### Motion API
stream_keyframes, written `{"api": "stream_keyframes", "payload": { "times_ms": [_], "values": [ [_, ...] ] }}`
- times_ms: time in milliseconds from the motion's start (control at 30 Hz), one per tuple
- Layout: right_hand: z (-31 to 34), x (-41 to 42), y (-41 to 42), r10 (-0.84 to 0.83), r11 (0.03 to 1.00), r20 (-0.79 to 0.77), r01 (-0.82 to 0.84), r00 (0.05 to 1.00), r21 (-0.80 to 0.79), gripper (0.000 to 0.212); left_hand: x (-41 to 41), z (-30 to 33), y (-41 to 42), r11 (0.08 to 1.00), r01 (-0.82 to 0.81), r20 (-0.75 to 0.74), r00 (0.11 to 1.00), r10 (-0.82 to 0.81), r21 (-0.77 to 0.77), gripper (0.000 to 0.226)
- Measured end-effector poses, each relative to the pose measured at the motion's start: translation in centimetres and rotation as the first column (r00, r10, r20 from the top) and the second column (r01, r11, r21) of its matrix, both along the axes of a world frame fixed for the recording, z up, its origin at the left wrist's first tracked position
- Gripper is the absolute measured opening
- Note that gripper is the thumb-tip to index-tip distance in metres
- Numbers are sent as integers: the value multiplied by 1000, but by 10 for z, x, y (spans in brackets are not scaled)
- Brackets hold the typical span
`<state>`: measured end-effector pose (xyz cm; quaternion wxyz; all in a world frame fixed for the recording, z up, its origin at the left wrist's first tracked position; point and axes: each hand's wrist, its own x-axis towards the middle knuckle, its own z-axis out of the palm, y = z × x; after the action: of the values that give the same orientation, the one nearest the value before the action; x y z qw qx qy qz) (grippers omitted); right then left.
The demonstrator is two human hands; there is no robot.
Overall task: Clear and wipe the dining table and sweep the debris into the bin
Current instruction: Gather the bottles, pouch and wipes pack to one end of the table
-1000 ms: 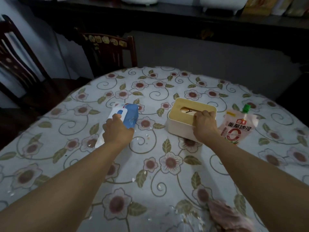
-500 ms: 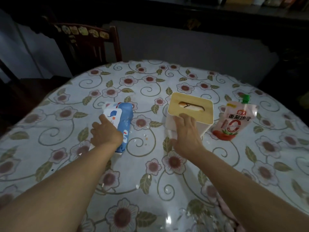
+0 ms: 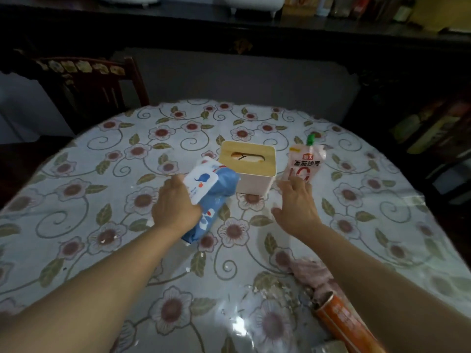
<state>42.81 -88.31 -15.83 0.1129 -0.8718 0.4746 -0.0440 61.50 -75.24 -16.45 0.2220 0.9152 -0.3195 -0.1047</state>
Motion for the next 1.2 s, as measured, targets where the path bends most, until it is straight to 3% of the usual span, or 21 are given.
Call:
{"api": "stream_keyframes", "payload": {
  "times_ms": [167,367,533,600,700,900,1200],
  "values": [
    [9,-61,-29,-127,992,-16,127,992,14,61,-68,-1,-51,961,278,14,961,-278,-9,53],
    [9,-111,-64,-150,987,-6,150,989,64,60,-124,-14,-117,913,407,1,914,-407,-38,53],
    [-8,-148,-87,-106,989,4,105,994,102,60,-160,-40,-162,902,433,35,901,-432,-4,54],
    [-16,-159,-91,-76,991,14,74,997,115,63,-167,-52,-166,909,416,32,908,-417,41,65],
    [-25,-172,-91,-27,994,23,24,999,107,61,-174,-59,-160,925,372,18,927,-374,81,70],
    [-27,-186,-68,84,977,-58,-70,995,203,50,-200,-41,-119,911,398,158,898,-411,104,70],
    [-15,-190,1,119,941,34,-123,992,317,63,-240,-25,-50,927,358,-72,933,-352,113,53]
  ]
}}
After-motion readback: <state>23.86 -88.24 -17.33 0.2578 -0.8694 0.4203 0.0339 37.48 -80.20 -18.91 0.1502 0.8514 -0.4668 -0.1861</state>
